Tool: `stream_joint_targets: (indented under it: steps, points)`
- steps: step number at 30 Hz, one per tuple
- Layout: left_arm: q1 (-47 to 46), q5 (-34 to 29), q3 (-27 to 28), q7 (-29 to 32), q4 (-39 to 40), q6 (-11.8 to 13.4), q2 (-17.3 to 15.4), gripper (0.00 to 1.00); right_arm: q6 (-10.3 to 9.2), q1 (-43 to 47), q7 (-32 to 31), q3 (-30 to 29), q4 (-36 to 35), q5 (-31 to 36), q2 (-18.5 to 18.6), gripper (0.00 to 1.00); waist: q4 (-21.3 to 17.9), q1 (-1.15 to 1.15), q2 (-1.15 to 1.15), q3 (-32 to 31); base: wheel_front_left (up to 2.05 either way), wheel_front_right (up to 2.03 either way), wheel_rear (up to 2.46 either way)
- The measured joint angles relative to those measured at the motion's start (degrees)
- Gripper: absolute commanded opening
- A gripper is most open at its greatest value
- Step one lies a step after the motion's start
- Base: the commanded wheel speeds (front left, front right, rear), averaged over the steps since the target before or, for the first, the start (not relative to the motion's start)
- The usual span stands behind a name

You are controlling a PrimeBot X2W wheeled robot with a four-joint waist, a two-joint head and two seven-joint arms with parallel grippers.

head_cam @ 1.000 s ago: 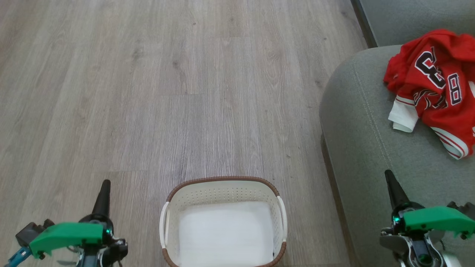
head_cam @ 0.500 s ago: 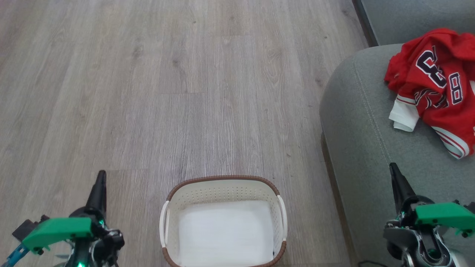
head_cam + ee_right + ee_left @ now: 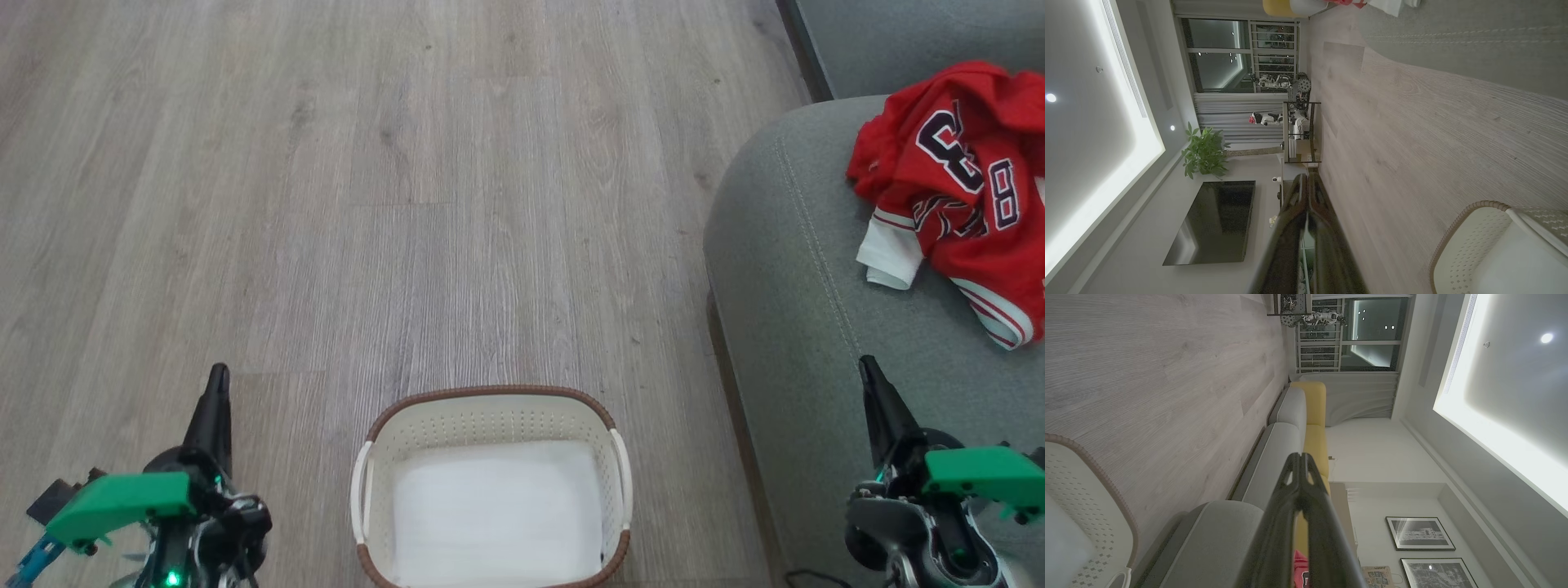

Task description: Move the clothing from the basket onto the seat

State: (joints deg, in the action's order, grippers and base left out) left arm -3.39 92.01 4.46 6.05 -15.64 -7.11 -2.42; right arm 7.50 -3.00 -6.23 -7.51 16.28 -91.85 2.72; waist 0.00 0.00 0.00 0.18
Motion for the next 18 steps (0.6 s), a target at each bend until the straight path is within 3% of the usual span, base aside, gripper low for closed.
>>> stream_joint_targets:
  steps: [18]
  points:
    - [0.0, 0.0, 0.0, 0.0, 0.0, 0.0, 0.0, 0.0, 0.0, 0.0, 0.0, 0.0, 0.0, 0.0, 0.0, 0.0, 0.0, 0.0, 0.0, 0.0, 0.0, 0.0, 0.0]
